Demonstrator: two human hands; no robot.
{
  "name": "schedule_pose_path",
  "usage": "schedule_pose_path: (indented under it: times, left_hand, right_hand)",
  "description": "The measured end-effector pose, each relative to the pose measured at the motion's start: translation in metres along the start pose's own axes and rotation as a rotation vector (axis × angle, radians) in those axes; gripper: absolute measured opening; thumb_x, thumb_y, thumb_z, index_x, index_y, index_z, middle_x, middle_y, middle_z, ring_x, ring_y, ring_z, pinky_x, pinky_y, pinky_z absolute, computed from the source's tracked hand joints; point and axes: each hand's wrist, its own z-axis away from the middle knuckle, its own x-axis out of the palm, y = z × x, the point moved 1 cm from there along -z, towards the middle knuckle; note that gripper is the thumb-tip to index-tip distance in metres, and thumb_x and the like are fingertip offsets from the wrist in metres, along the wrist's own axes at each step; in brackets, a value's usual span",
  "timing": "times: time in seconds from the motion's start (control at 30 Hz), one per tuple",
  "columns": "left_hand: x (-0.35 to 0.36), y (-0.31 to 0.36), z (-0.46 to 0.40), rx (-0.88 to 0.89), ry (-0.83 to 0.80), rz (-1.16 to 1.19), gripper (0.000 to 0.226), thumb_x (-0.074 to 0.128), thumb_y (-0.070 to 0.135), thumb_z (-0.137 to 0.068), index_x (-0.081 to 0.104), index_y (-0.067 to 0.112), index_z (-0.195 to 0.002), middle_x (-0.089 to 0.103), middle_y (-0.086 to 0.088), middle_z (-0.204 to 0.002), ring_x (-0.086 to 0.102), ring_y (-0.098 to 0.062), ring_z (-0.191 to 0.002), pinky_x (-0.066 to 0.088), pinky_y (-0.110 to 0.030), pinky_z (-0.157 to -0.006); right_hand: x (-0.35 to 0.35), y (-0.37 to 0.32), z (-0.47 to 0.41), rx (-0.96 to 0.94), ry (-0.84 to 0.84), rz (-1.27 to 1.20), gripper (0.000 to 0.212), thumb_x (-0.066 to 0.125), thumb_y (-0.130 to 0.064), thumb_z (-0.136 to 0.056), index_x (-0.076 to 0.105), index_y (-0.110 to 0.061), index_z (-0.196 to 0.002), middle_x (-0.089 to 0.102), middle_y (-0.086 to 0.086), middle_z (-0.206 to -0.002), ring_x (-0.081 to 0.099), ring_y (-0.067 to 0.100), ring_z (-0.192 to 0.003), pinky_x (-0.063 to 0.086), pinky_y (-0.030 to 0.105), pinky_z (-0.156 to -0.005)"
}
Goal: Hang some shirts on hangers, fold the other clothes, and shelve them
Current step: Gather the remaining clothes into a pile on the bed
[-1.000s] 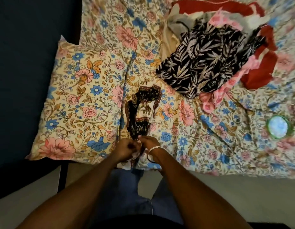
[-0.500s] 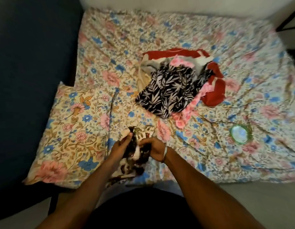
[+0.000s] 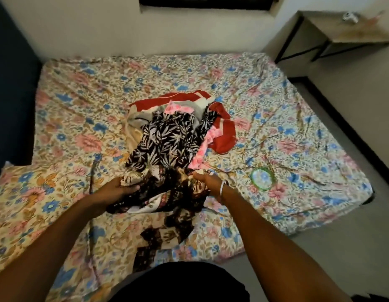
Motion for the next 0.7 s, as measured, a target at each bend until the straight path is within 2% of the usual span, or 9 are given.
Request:
schedule_pose_path:
  times: [0.07,0.1,0.2,0.27,0.4,0.47,0.53,0.63,0.7]
  left_hand:
    - [-0.004,0.016,-0.016,0.024,0.082,-0.056,0.027,0.067,0.013,-0.096,0.065,-0.001,-0.119,0.074,-0.011,-0.090,0.071,-0.025,-0.076,0.053,-0.033,-0.064]
    - [-0.004,0.029,-0.024,0.063,0.151,-0.077,0.022,0.066,0.012,-0.096,0.067,0.001,-0.115,0.073,-0.011,-0.094,0.070,-0.027,-0.084,0.052,-0.034,-0.069]
    - [-0.002,0.079,-0.046,0.212,0.317,-0.066,0.017,0.063,0.016,-0.099,0.070,0.007,-0.111,0.071,-0.012,-0.105,0.068,-0.030,-0.099,0.052,-0.037,-0.081]
    - [0.001,0.123,-0.059,0.348,0.415,-0.008,0.023,0.061,0.017,-0.100,0.069,0.008,-0.119,0.071,-0.010,-0.112,0.066,-0.028,-0.106,0.053,-0.042,-0.091]
    - [0.014,0.203,-0.076,0.594,0.477,0.064,0.043,0.064,0.010,-0.097,0.055,0.015,-0.139,0.064,-0.001,-0.128,0.061,-0.020,-0.119,0.051,-0.039,-0.100]
    - [0.036,0.215,-0.080,0.582,0.391,-0.014,0.075,0.069,0.012,-0.095,0.029,0.021,-0.157,0.052,0.001,-0.144,0.052,-0.014,-0.127,0.046,-0.037,-0.105]
    - [0.061,0.199,-0.089,0.482,0.305,-0.126,0.090,0.072,0.019,-0.094,0.012,0.021,-0.161,0.039,-0.004,-0.158,0.045,-0.019,-0.135,0.042,-0.042,-0.111]
    - [0.100,0.149,-0.100,0.410,0.140,-0.247,0.087,0.074,0.024,-0.092,0.020,0.023,-0.161,0.032,-0.007,-0.163,0.040,-0.029,-0.143,0.041,-0.051,-0.113]
    - [0.123,0.117,-0.094,0.359,0.053,-0.235,0.080,0.071,0.015,-0.094,0.026,0.019,-0.160,0.031,-0.011,-0.162,0.042,-0.033,-0.141,0.045,-0.047,-0.107]
  right_hand:
    - [-0.023,-0.020,-0.003,-0.054,0.008,0.101,0.108,0.086,-0.073,-0.044,0.061,-0.011,-0.129,0.069,0.010,-0.119,0.070,0.030,-0.100,0.061,0.046,-0.081]
    - [-0.027,-0.043,0.017,-0.093,0.017,0.131,0.094,0.085,-0.068,-0.052,0.063,-0.011,-0.124,0.070,0.011,-0.115,0.070,0.029,-0.097,0.061,0.045,-0.080]
    - [-0.033,-0.106,0.048,-0.287,0.025,0.049,0.027,0.076,-0.039,-0.086,0.070,-0.016,-0.098,0.072,0.005,-0.094,0.067,0.021,-0.083,0.057,0.042,-0.081]
    - [-0.040,-0.153,0.050,-0.454,0.061,-0.046,0.006,0.068,-0.022,-0.095,0.068,-0.016,-0.095,0.069,0.006,-0.091,0.064,0.021,-0.083,0.056,0.038,-0.077]
    - [-0.053,-0.233,0.039,-0.557,0.170,-0.168,0.043,0.070,-0.025,-0.094,0.062,0.000,-0.128,0.067,0.017,-0.123,0.064,0.032,-0.113,0.055,0.043,-0.094]
    - [-0.053,-0.249,0.028,-0.535,0.156,-0.140,0.056,0.073,-0.024,-0.091,0.053,-0.001,-0.139,0.061,0.015,-0.135,0.059,0.030,-0.124,0.051,0.038,-0.098]
    - [-0.048,-0.243,0.039,-0.503,0.195,-0.028,0.060,0.073,-0.019,-0.090,0.050,0.001,-0.141,0.058,0.016,-0.138,0.055,0.031,-0.127,0.048,0.032,-0.094]
    - [-0.034,-0.181,0.041,-0.401,0.200,-0.017,0.050,0.067,-0.007,-0.094,0.048,0.006,-0.138,0.055,0.022,-0.136,0.053,0.023,-0.109,0.051,0.021,-0.079]
    - [-0.026,-0.133,0.041,-0.319,0.212,-0.031,0.047,0.067,-0.007,-0.094,0.050,0.007,-0.135,0.056,0.027,-0.136,0.056,0.025,-0.108,0.051,0.029,-0.086]
